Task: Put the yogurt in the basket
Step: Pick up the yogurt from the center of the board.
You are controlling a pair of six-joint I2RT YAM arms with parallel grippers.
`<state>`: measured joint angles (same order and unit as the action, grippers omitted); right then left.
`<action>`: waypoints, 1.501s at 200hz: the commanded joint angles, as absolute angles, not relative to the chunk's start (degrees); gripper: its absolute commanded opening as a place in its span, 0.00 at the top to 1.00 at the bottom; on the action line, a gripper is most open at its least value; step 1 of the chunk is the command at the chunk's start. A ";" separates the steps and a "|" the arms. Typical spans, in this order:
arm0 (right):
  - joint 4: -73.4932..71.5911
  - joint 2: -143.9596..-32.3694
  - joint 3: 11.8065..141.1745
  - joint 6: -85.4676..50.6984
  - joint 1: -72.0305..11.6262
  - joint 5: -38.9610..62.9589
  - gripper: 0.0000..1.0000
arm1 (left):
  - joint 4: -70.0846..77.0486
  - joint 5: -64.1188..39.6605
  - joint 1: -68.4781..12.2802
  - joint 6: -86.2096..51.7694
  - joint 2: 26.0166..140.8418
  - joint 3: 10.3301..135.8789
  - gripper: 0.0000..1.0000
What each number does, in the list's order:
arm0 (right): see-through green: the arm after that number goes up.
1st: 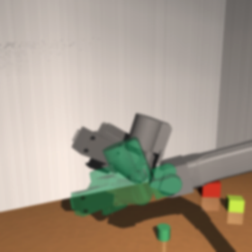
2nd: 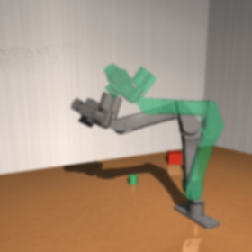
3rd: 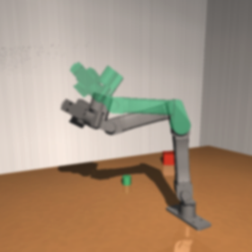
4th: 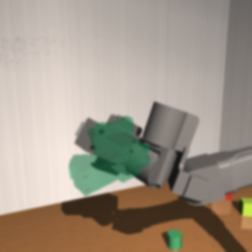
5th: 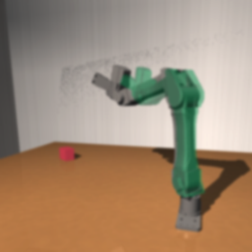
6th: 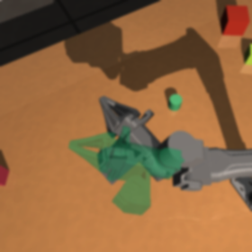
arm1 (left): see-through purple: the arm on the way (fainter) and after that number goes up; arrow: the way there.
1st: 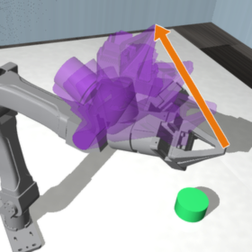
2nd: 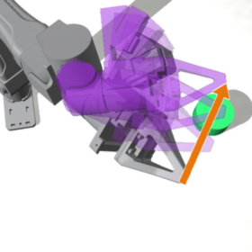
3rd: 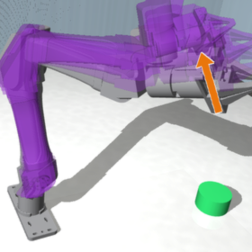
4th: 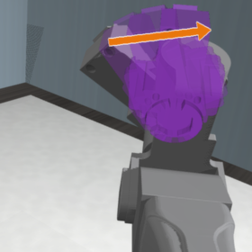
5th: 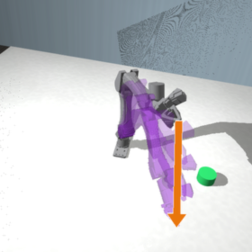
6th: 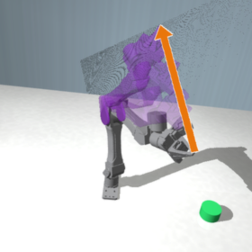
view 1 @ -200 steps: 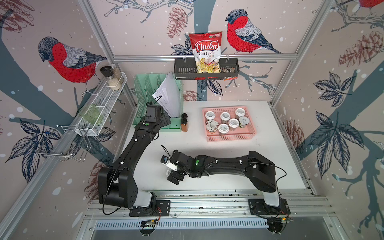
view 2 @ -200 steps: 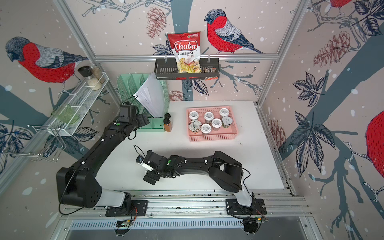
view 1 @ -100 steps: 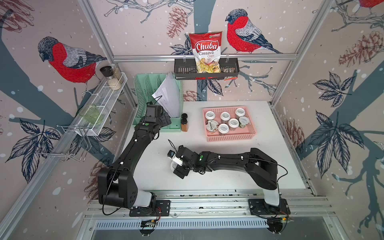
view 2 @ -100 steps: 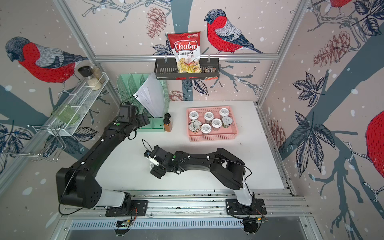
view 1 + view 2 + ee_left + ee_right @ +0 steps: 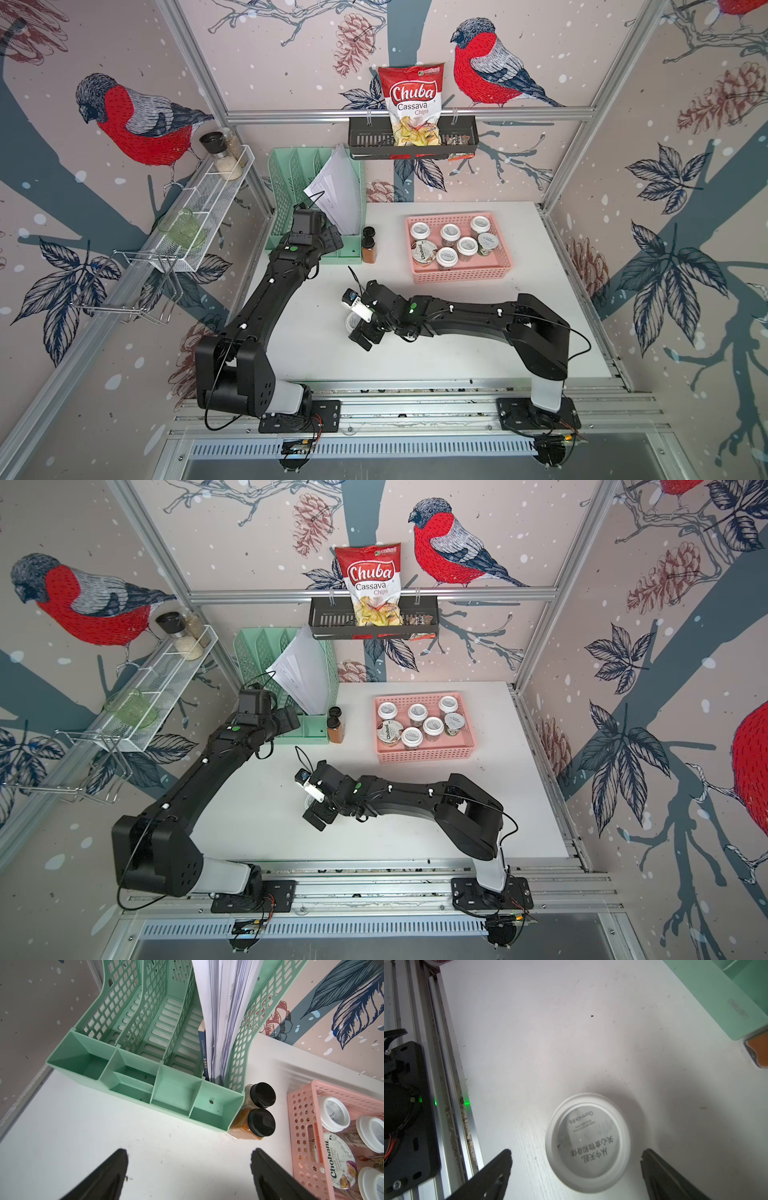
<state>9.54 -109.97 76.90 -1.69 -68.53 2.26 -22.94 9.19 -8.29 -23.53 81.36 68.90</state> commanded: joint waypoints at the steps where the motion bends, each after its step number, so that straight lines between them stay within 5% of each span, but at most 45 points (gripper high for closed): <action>1: 9.41 -112.38 79.59 -3.21 -68.29 3.13 0.00 | -21.63 9.25 -8.09 -22.67 80.85 68.91 0.04; 300: 13.80 -116.98 83.38 -4.40 -69.35 0.05 0.18 | -21.69 8.43 -8.10 -22.54 80.99 68.94 0.04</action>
<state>13.98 -117.08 83.18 -4.43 -69.28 1.30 -22.90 8.99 -8.29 -23.51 81.01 68.93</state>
